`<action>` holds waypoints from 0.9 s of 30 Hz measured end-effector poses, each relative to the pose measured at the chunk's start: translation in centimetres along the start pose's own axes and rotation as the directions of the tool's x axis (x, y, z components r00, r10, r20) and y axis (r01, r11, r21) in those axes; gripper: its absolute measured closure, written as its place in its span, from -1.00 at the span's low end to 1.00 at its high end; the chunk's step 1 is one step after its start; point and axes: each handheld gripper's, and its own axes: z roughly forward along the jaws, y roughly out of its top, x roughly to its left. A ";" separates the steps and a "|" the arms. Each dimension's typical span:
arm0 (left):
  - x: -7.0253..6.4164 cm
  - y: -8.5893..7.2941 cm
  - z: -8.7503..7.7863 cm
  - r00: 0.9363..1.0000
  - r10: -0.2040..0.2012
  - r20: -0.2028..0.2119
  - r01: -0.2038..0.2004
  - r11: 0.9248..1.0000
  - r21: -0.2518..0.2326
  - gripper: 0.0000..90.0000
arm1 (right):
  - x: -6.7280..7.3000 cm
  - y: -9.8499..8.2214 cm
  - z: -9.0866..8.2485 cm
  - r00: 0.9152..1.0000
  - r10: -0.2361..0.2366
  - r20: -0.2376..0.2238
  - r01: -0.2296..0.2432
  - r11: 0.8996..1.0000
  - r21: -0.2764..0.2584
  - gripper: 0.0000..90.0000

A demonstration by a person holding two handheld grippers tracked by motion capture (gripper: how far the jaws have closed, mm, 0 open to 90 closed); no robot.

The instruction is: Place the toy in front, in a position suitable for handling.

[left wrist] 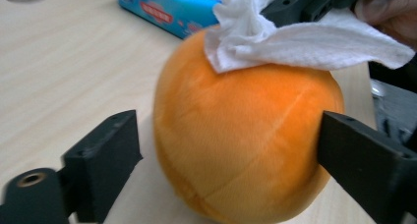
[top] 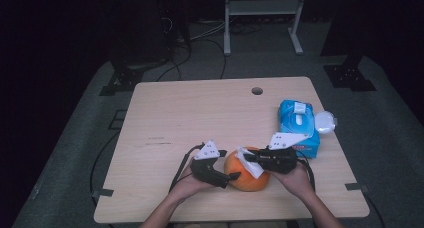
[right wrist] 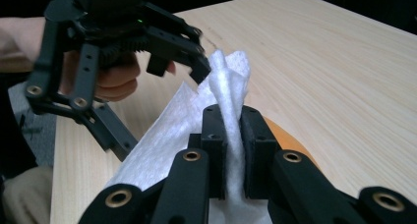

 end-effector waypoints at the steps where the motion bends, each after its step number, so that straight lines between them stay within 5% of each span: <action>1: -0.2 0.0 0.0 1.000 0.015 -0.008 -0.015 1.000 0.006 -0.50 | 0.2 0.1 0.1 1.000 -0.007 0.003 0.007 1.000 0.008 0.80; 4: -0.8 0.4 -0.2 0.998 0.054 -0.028 -0.053 0.999 0.008 -0.36 | 1.0 0.7 0.3 0.999 -0.035 0.003 0.035 0.999 0.008 0.80; 7: -1.7 0.8 -0.1 0.994 0.101 -0.036 -0.101 0.995 0.009 -0.33 | 2.5 1.4 1.2 0.997 -0.062 -0.049 0.063 0.998 0.008 0.80; 10: -2.0 0.6 0.0 0.990 0.136 -0.040 -0.135 0.990 0.027 -0.30 | 3.1 1.7 1.8 0.993 -0.114 -0.015 0.114 0.992 0.047 0.81; 16: -1.6 0.0 -0.1 0.992 0.122 -0.029 -0.121 0.992 0.033 -0.28 | -0.4 0.3 -0.6 0.997 0.006 0.071 -0.007 1.000 0.019 0.81; 19: -1.2 0.0 -0.1 0.997 0.076 -0.015 -0.076 0.997 0.018 -0.42 | -1.5 -0.5 -1.5 0.996 0.053 0.071 -0.054 0.998 0.014 0.81; 22: -0.8 0.3 0.0 1.000 0.025 -0.020 -0.025 1.000 -0.015 -0.74 | -1.0 -0.4 -1.2 0.998 0.038 0.054 -0.039 0.999 0.020 0.81; 27: -1.1 0.2 0.4 1.000 0.018 0.007 -0.018 1.000 -0.024 -0.81 | 1.4 0.3 0.9 0.999 -0.015 -0.033 0.016 1.000 0.011 0.81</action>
